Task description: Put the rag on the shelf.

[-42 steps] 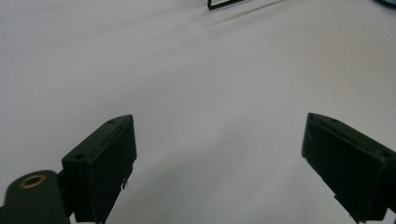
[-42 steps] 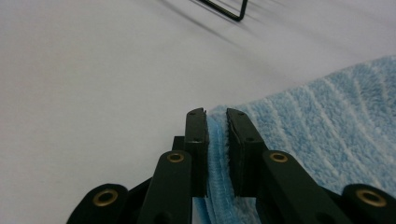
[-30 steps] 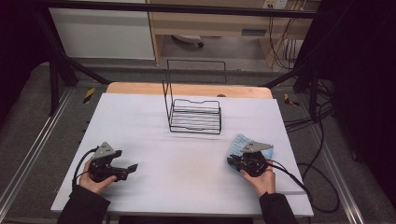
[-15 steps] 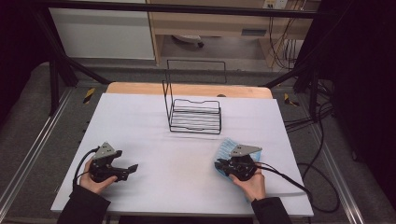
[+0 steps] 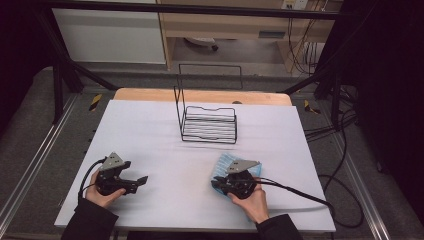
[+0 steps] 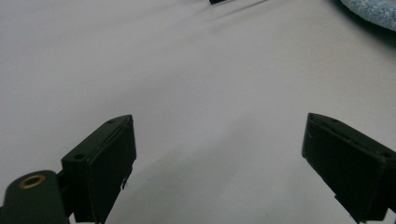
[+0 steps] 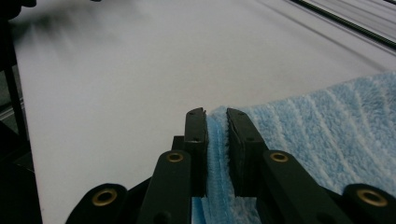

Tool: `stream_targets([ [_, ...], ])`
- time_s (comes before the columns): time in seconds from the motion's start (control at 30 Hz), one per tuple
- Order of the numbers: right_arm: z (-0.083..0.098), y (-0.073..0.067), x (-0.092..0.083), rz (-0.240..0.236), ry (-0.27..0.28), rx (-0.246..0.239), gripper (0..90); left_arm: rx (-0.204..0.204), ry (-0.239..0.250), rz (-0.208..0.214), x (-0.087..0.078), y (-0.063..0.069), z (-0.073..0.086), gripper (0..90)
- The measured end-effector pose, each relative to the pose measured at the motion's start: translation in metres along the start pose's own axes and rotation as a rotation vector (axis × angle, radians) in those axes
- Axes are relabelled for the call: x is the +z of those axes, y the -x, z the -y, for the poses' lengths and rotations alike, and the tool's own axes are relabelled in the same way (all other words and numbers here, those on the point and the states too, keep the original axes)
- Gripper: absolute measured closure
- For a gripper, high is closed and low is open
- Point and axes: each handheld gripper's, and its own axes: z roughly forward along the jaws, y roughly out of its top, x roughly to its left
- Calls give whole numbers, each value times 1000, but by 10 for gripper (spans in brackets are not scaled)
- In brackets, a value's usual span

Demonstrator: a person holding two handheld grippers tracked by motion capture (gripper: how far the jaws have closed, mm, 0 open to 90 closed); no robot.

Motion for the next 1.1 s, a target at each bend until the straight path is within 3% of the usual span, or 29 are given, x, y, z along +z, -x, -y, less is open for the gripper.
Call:
stream_targets([
  [0.6, -9, -37, 25, -84, -20, -72, 793, -2, 2, -1, 0, 0, 0, 100],
  [0.77, -7, -42, 29, -101, -30, -79, 788, -2, 2, -1, 0, 0, 0, 100],
  [0.87, -5, -41, 34, -109, -39, -71, 728, -2, 2, -1, 0, 0, 0, 100],
  [0.97, -6, -40, 34, -122, -37, -49, 601, 1, -1, -1, 0, 0, 0, 100],
  [1.03, -7, -40, 32, -121, -30, -47, 568, 1, 0, -1, 0, 0, 0, 100],
  [1.07, -11, -38, 28, -108, -15, -50, 488, 1, -1, -1, 0, 0, 0, 100],
  [1.1, -13, -37, 25, -97, -9, -55, 468, 1, 0, -1, 0, 0, 0, 100],
])
